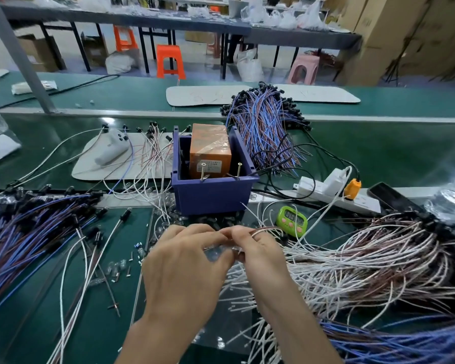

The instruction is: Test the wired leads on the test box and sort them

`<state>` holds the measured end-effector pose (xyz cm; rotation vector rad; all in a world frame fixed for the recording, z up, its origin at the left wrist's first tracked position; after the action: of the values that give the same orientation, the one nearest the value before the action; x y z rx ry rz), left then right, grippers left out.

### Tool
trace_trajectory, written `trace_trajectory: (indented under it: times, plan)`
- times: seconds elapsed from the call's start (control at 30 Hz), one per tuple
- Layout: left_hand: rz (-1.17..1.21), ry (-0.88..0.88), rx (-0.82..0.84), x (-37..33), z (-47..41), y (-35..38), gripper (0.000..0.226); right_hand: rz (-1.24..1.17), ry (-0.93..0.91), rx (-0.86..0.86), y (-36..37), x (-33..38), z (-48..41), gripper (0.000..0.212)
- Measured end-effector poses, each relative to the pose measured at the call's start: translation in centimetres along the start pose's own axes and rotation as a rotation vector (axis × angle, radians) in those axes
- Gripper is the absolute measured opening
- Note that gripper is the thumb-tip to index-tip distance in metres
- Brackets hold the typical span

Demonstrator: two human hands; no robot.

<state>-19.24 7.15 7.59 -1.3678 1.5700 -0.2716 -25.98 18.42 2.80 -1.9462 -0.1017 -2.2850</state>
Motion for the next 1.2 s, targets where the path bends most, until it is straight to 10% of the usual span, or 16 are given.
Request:
trace_trajectory:
  times: [0.33,1.2]
  plan:
    - [0.169,-0.079,0.202,-0.3,-0.3,3.0,0.008,-0.145,0.052,0.029,-1.3,0.4,0.8,0.041]
    - [0.513,-0.064,0.811,-11.0,0.4,13.2,0.025,0.069,-0.055,-0.850,-27.6,0.8,-3.1,0.004]
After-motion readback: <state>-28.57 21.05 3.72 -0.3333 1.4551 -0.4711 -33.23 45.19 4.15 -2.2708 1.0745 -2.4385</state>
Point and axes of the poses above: each hand's wrist, its own z-axis away from the middle knuckle, its own y-axis out of the palm, x = y × z, the point moved 4 cm from there along -z, towards the middle knuckle, and after that the axes turned 9 degrees about -x, right-handed, at the moved point
